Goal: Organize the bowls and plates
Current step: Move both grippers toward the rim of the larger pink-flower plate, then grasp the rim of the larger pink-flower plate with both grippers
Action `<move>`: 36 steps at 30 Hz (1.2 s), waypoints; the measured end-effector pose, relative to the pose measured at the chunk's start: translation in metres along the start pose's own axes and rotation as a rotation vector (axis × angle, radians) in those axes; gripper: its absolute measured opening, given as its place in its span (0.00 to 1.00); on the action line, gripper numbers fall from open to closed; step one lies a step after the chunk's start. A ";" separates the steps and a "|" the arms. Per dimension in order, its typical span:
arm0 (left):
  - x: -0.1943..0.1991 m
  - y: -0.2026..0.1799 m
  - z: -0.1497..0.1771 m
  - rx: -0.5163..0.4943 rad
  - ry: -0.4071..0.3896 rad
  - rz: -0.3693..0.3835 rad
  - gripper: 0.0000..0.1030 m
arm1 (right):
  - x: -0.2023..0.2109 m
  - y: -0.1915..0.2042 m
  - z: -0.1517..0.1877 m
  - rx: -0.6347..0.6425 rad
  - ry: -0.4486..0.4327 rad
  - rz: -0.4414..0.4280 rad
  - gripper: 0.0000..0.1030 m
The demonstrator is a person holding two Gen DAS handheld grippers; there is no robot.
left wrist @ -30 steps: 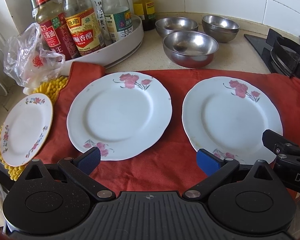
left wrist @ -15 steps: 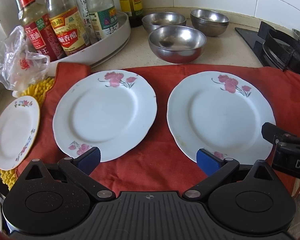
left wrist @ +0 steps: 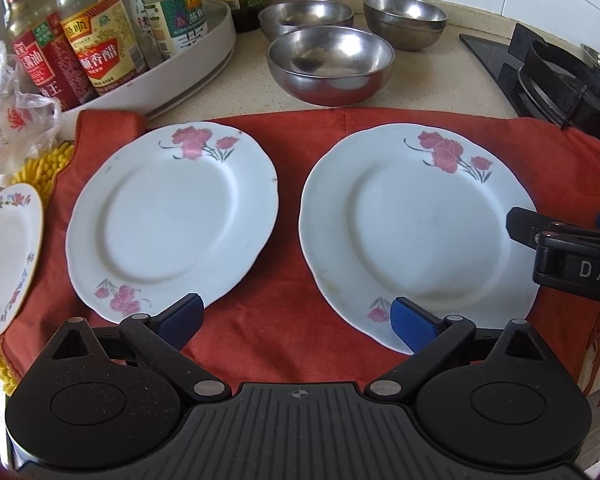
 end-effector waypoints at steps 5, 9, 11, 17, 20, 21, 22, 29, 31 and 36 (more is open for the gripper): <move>-0.009 -0.007 -0.008 0.005 0.006 0.004 0.98 | -0.016 0.001 -0.007 0.019 0.028 -0.036 0.99; -0.017 -0.013 -0.012 -0.003 0.021 0.019 0.98 | -0.025 0.004 -0.012 0.034 0.036 -0.089 0.99; -0.019 -0.017 -0.015 -0.009 0.019 0.031 0.98 | -0.028 0.006 -0.014 0.047 0.043 -0.118 0.99; -0.024 -0.027 -0.020 -0.024 0.014 0.087 0.94 | -0.037 0.010 -0.014 0.052 0.090 -0.232 0.97; -0.026 -0.034 -0.022 -0.046 0.017 0.110 0.93 | -0.037 0.013 -0.016 0.064 0.089 -0.268 0.93; -0.027 -0.035 -0.023 -0.052 0.017 0.106 0.94 | -0.037 0.015 -0.016 0.067 0.090 -0.282 0.91; -0.028 -0.035 -0.023 -0.052 0.017 0.105 0.94 | -0.036 0.016 -0.016 0.069 0.091 -0.292 0.89; -0.027 -0.037 -0.027 -0.065 0.004 0.084 0.91 | -0.034 0.022 -0.018 0.067 0.104 -0.344 0.82; -0.025 -0.036 -0.027 -0.069 -0.002 0.082 0.89 | -0.033 0.020 -0.018 0.053 0.111 -0.356 0.81; -0.014 -0.044 -0.030 -0.108 -0.042 0.170 0.68 | -0.029 0.017 -0.019 0.021 0.122 -0.405 0.79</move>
Point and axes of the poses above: each gripper's, at about its wrist camera, not at the fingertips, and x roughly against the way its jaws point, y to its left, z to its underside, the point moved 4 cm from there along -x, roughly the way its jaws point, and after that the axes turned 11 degrees about z, right-handed, at the moved point
